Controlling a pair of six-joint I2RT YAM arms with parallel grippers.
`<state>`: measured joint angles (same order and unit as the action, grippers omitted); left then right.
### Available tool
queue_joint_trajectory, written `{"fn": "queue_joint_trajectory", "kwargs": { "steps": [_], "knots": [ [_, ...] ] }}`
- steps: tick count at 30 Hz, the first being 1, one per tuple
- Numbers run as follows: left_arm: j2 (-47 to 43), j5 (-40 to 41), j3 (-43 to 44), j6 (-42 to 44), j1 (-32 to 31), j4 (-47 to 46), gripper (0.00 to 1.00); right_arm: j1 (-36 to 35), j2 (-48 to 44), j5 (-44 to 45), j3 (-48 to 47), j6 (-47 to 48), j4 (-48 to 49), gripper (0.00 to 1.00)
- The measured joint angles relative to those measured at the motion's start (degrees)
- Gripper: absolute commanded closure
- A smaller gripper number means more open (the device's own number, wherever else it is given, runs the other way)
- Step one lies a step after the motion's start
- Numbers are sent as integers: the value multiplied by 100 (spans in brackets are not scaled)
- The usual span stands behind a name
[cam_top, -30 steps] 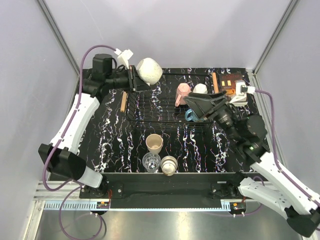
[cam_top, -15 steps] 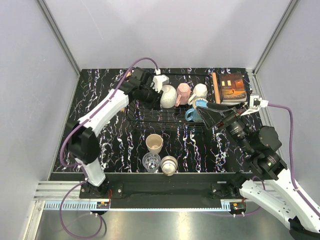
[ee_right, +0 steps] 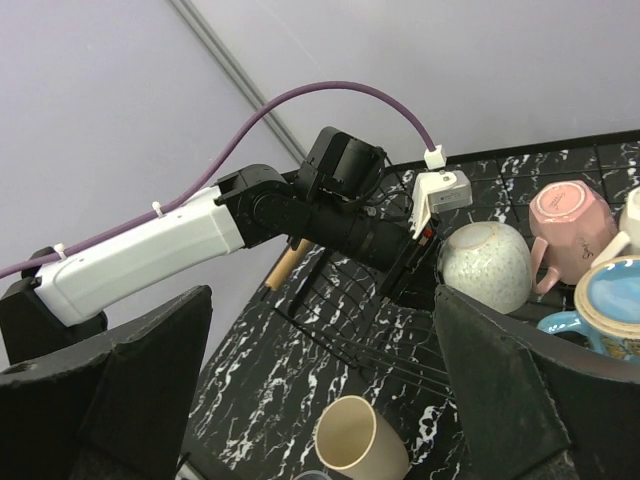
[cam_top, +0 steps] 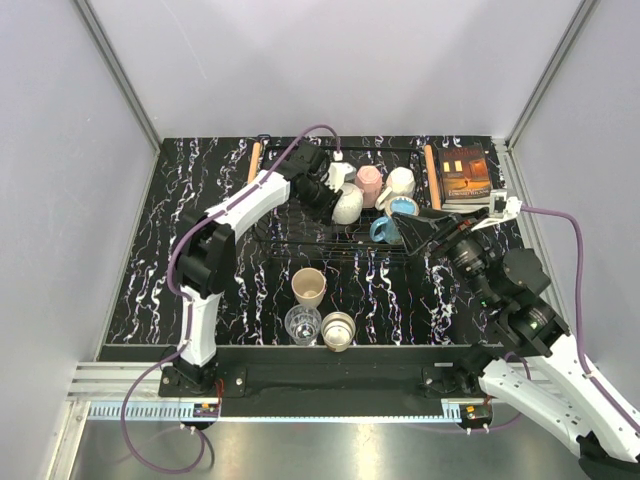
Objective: Load the cups into the dish rack
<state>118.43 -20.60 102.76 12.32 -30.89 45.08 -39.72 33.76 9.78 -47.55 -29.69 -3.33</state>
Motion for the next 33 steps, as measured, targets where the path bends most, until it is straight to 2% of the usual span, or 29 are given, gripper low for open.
{"fn": "queue_joint_trajectory", "kwargs": {
  "steps": [8, 33],
  "knots": [
    [352, 0, 74, 33, -57, -7, 100, 0, 146, 249, 0, 166, -107, 0],
    [374, 201, -273, 350, -238, -323, 100, 0, 275, 282, -7, 179, -304, 0]
  ]
}}
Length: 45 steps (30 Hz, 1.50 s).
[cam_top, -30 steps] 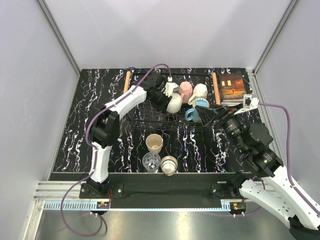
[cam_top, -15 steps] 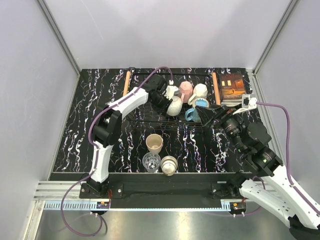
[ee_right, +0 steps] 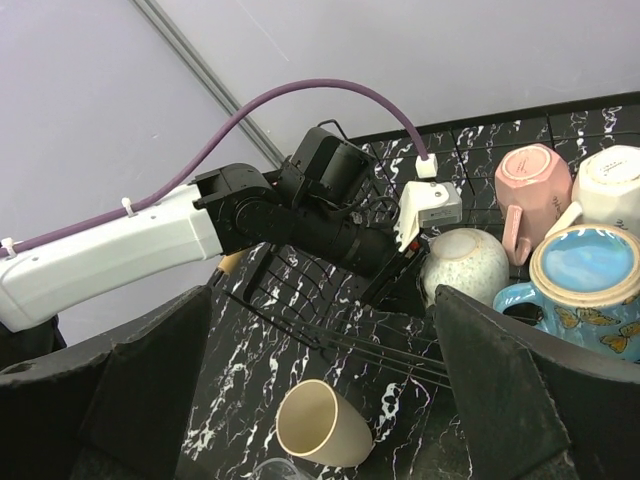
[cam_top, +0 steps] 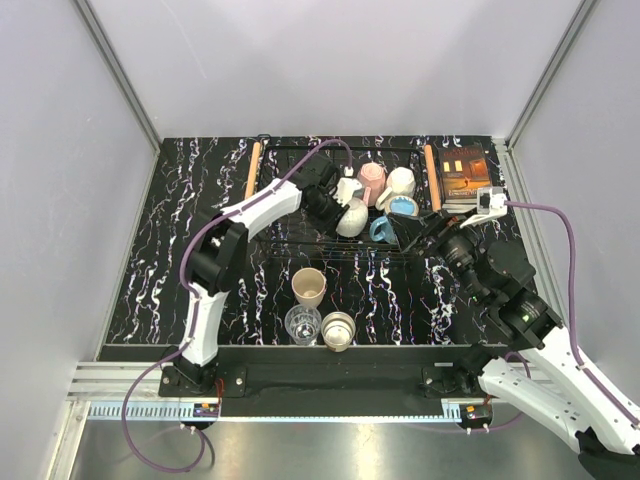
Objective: Load the cups into the dish rack
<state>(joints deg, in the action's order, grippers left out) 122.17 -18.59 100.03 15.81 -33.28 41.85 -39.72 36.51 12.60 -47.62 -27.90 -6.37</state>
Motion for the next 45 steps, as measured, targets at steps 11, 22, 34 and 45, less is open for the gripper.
{"fn": "queue_joint_trajectory", "kwargs": {
  "steps": [11, 22, 34, 45],
  "knots": [
    [83, -31, 68, 175, -229, -70, 100, 0, 107, 0, 0, -39, 0, 0],
    [315, 4, 304, 437, -297, -238, 95, 0, 37, 2, 0, -90, -2, 0],
    [313, 234, 20, 557, -168, -518, 13, 0, 39, 0, 0, -90, -79, 0],
    [-566, 431, -422, 446, -157, -533, 3, 0, 723, -339, -435, -59, -643, 0]
  ]
}}
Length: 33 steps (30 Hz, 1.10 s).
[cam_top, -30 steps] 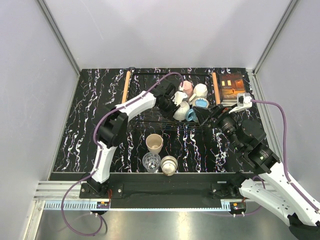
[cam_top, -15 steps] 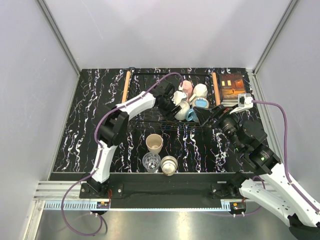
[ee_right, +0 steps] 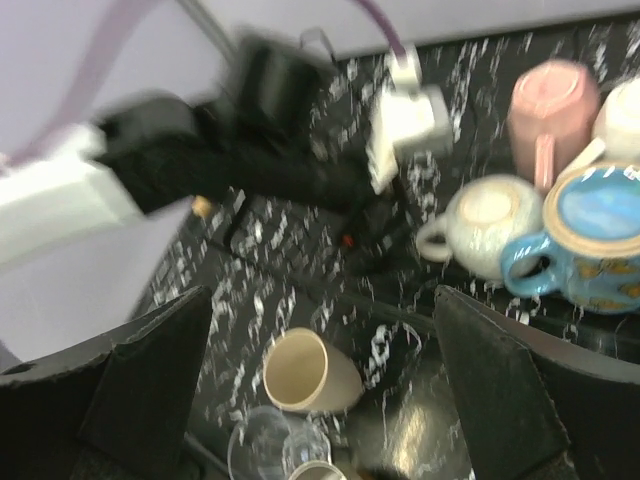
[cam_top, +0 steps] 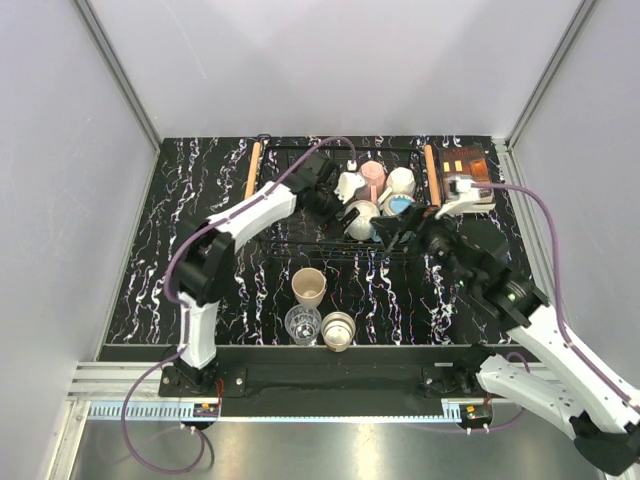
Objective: Load the cups into the dish rack
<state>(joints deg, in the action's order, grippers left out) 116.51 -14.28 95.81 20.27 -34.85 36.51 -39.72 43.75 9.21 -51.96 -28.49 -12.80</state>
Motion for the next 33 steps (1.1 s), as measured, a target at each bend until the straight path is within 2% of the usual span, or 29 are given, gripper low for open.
{"fn": "queue_joint_trajectory", "kwargs": {
  "steps": [7, 12, 13, 14, 17, 23, 33],
  "knots": [
    [-1491, -7, -52, -343, 57, 26, 4, -63, 1523, -772, -505, 284, -1115, 0],
    [-2354, -66, 142, -813, 356, 138, 7, -916, 2223, -673, -741, 599, -2074, 0],
    [-2524, -42, 114, -901, 444, 140, 7, -1119, 2306, -669, -835, 660, -2212, 3],
    [-2706, 26, 31, -988, 520, 144, 7, -1320, 2380, -664, -946, 717, -2321, 15],
    [-3292, 264, -483, -1145, 667, 168, 7, -1764, 2555, -669, -1266, 857, -2463, 31],
    [-4089, 319, -1707, -1239, 669, 529, 8, -2288, 2769, -680, -1499, 894, -2736, 33],
    [-4634, 315, -2275, -1381, 758, 581, 9, -3268, 3110, -424, -1451, 785, -3394, 32]
  ]
}}
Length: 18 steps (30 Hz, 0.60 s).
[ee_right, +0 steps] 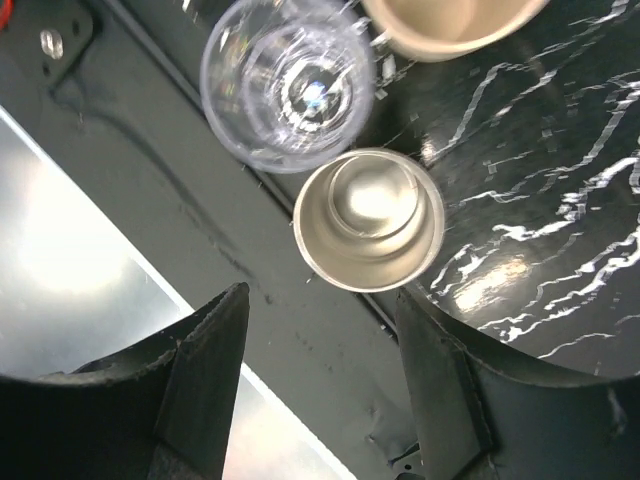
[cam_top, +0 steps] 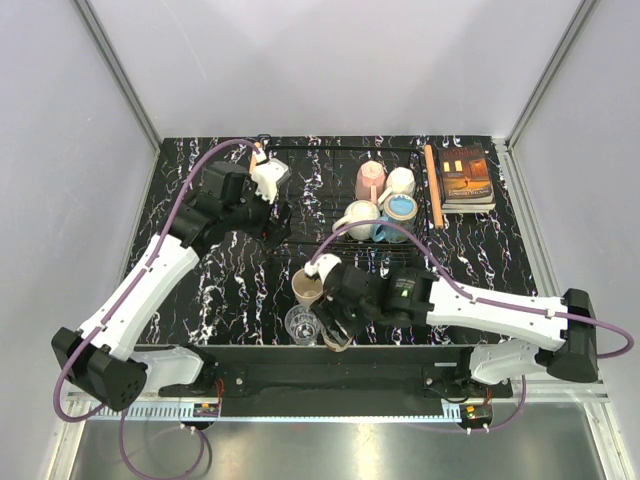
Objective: Load the cups into the dish rack
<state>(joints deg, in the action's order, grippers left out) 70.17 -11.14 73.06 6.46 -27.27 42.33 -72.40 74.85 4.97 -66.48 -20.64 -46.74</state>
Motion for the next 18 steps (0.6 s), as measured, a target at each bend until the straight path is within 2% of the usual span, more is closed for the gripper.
{"fn": "queue_joint_trajectory", "kwargs": {
  "steps": [4, 11, 18],
  "knots": [
    [-72, -2, -39, -74, 0, -33, 8, -308, 463, 68, -153, 59, -76, 32],
    [-101, 2, -181, -90, 87, -118, 9, -396, 1204, 195, -721, 492, 125, 33],
    [-122, -284, -223, -203, 772, -184, 9, -546, 2076, 260, -1377, 1043, 407, 35]
  ]
}}
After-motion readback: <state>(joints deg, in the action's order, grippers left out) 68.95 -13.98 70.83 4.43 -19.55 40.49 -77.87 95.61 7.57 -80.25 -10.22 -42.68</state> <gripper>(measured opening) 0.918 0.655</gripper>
